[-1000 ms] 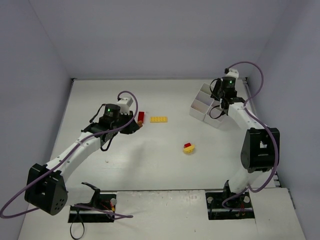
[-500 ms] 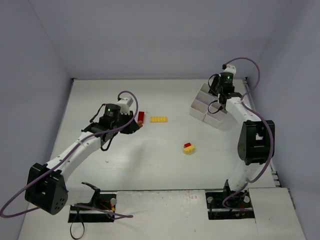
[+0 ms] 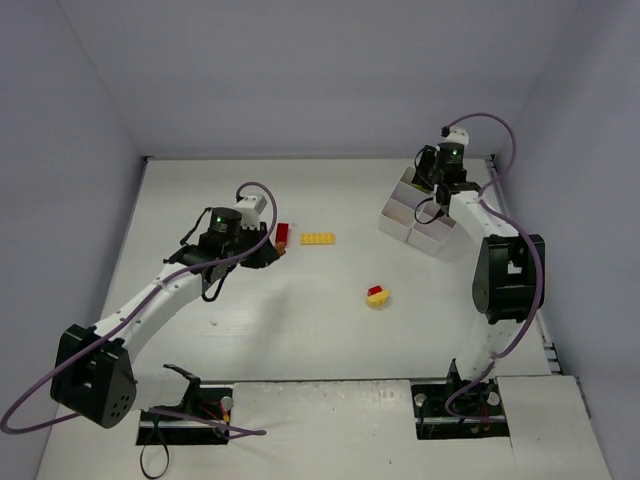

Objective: Sort the legos into containers by color

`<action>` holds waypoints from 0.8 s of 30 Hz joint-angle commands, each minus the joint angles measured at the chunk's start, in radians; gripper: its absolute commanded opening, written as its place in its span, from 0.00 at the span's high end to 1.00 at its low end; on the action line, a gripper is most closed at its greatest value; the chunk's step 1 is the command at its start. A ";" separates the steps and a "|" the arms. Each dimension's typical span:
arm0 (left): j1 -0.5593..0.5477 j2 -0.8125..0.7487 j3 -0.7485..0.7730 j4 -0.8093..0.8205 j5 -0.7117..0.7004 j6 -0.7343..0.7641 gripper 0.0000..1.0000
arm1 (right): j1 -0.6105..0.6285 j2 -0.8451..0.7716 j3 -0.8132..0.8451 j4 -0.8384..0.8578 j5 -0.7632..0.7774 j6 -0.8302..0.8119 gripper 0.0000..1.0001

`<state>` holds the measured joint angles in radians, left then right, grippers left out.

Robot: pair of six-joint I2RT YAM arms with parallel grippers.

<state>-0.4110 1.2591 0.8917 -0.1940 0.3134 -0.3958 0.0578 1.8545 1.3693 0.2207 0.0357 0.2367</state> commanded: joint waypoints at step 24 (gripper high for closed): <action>0.006 0.014 0.138 0.272 0.619 0.198 0.97 | 0.172 -0.342 -0.170 0.124 -1.101 -0.079 0.53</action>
<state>-0.4110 1.2861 0.9485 -0.0231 0.7628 -0.2806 0.1707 1.5829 1.2140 0.2726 -0.7685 0.2062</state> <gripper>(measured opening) 0.109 0.472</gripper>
